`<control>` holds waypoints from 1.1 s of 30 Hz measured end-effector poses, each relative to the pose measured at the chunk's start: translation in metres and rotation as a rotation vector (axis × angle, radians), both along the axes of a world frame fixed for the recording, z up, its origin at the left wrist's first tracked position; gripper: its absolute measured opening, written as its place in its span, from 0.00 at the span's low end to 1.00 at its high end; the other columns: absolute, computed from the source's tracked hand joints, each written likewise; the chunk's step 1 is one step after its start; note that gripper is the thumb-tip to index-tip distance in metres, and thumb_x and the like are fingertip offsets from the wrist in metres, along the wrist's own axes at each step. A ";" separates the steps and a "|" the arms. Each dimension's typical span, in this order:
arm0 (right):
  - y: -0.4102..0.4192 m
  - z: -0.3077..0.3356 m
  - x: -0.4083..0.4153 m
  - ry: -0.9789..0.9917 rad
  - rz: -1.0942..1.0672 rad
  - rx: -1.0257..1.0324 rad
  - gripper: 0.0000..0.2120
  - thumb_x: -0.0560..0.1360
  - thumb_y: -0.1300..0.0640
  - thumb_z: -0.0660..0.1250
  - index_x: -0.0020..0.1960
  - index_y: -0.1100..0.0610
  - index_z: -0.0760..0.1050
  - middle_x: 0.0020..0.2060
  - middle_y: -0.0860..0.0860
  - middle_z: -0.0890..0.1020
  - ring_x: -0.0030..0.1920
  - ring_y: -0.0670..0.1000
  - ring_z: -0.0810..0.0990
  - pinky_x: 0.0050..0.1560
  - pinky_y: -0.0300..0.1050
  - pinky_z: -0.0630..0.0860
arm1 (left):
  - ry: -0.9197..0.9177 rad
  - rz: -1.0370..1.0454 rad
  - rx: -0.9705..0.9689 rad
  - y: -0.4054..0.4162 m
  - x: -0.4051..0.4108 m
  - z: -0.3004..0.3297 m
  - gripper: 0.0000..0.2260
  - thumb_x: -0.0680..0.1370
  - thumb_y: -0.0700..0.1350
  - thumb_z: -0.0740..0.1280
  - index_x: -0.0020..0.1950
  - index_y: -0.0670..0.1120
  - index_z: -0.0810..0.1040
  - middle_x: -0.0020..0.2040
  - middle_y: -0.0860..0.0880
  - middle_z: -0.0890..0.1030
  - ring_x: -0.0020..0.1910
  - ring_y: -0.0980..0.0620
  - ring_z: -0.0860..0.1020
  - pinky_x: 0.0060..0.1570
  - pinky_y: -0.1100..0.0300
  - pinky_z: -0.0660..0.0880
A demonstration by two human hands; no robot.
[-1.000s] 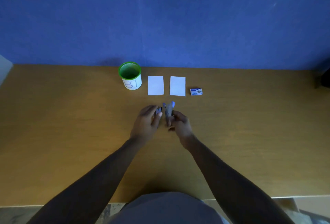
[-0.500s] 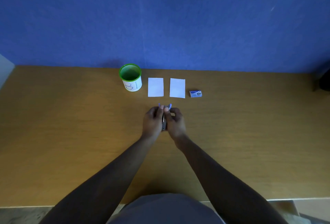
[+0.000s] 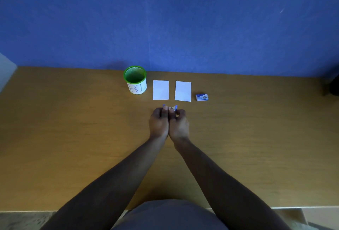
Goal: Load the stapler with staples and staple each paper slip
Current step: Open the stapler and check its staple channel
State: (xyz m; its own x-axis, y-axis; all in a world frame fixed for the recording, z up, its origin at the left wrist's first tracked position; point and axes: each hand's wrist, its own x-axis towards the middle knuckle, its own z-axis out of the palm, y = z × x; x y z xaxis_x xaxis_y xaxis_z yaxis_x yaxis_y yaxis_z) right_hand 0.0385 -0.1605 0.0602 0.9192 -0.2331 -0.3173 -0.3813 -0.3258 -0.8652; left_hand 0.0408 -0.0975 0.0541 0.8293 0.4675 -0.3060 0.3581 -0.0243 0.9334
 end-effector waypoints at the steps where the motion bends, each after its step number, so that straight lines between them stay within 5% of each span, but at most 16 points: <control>1: -0.001 0.000 0.001 0.018 -0.053 0.017 0.12 0.83 0.49 0.56 0.55 0.58 0.71 0.51 0.60 0.82 0.53 0.63 0.81 0.48 0.50 0.76 | 0.011 0.059 -0.048 0.000 0.001 0.000 0.13 0.82 0.50 0.59 0.43 0.45 0.75 0.36 0.48 0.80 0.38 0.47 0.79 0.36 0.60 0.74; 4: -0.005 0.002 0.007 0.109 -0.211 0.222 0.15 0.83 0.49 0.55 0.56 0.60 0.70 0.51 0.61 0.83 0.53 0.62 0.82 0.56 0.59 0.79 | 0.070 0.214 -0.210 0.006 0.006 -0.001 0.14 0.82 0.51 0.57 0.44 0.44 0.74 0.42 0.39 0.82 0.42 0.39 0.81 0.43 0.49 0.78; 6: -0.009 0.001 0.007 0.134 -0.185 0.346 0.13 0.83 0.48 0.58 0.56 0.58 0.72 0.51 0.61 0.83 0.53 0.61 0.83 0.55 0.60 0.80 | 0.055 0.225 -0.303 0.011 0.007 0.001 0.15 0.82 0.50 0.57 0.42 0.43 0.75 0.36 0.43 0.83 0.36 0.43 0.81 0.36 0.57 0.77; 10: -0.016 0.008 0.001 0.193 -0.098 0.643 0.06 0.81 0.50 0.64 0.51 0.53 0.74 0.39 0.51 0.86 0.41 0.52 0.87 0.43 0.47 0.83 | 0.038 0.269 -0.450 0.023 0.008 0.009 0.15 0.83 0.49 0.56 0.45 0.43 0.75 0.27 0.51 0.82 0.26 0.54 0.80 0.28 0.65 0.75; 15: -0.036 0.014 0.001 0.292 0.085 0.892 0.21 0.80 0.42 0.62 0.47 0.60 0.78 0.47 0.63 0.84 0.47 0.60 0.86 0.45 0.52 0.82 | 0.015 0.207 -0.606 0.032 0.013 0.019 0.17 0.84 0.50 0.51 0.54 0.39 0.72 0.39 0.41 0.83 0.38 0.44 0.83 0.40 0.54 0.79; 19: -0.048 0.013 0.002 0.380 0.201 0.996 0.31 0.79 0.37 0.58 0.59 0.65 0.76 0.53 0.66 0.82 0.49 0.62 0.85 0.48 0.54 0.82 | 0.006 0.130 -0.679 0.034 0.015 0.020 0.17 0.84 0.50 0.51 0.53 0.40 0.73 0.37 0.42 0.84 0.38 0.45 0.84 0.45 0.51 0.79; 25: -0.044 0.010 -0.003 0.327 0.384 0.816 0.18 0.83 0.50 0.56 0.58 0.61 0.79 0.47 0.59 0.84 0.42 0.56 0.83 0.39 0.47 0.80 | 0.092 -0.148 -0.634 0.027 0.010 0.029 0.18 0.83 0.52 0.53 0.53 0.43 0.77 0.46 0.41 0.86 0.43 0.43 0.84 0.34 0.58 0.75; 29: -0.034 0.008 -0.006 0.238 0.278 0.869 0.15 0.83 0.56 0.57 0.48 0.58 0.81 0.35 0.54 0.80 0.33 0.51 0.78 0.33 0.43 0.75 | 0.077 -0.216 -0.503 0.021 0.008 0.034 0.17 0.84 0.52 0.54 0.55 0.42 0.77 0.45 0.42 0.86 0.31 0.47 0.81 0.20 0.65 0.67; 33: -0.035 0.005 -0.006 0.222 0.222 0.936 0.14 0.82 0.59 0.58 0.44 0.58 0.80 0.34 0.53 0.79 0.32 0.51 0.76 0.32 0.42 0.72 | 0.043 -0.244 -0.205 0.019 0.007 0.031 0.11 0.81 0.49 0.63 0.58 0.43 0.75 0.48 0.45 0.84 0.31 0.50 0.79 0.26 0.60 0.73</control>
State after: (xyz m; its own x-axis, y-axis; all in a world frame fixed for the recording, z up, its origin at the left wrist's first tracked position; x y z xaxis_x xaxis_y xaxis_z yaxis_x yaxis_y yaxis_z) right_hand 0.0326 -0.1950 0.0650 0.8092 0.3706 -0.4559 -0.5788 0.3697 -0.7269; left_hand 0.0482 -0.0789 0.0849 0.8937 0.1811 -0.4104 0.4041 0.0723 0.9119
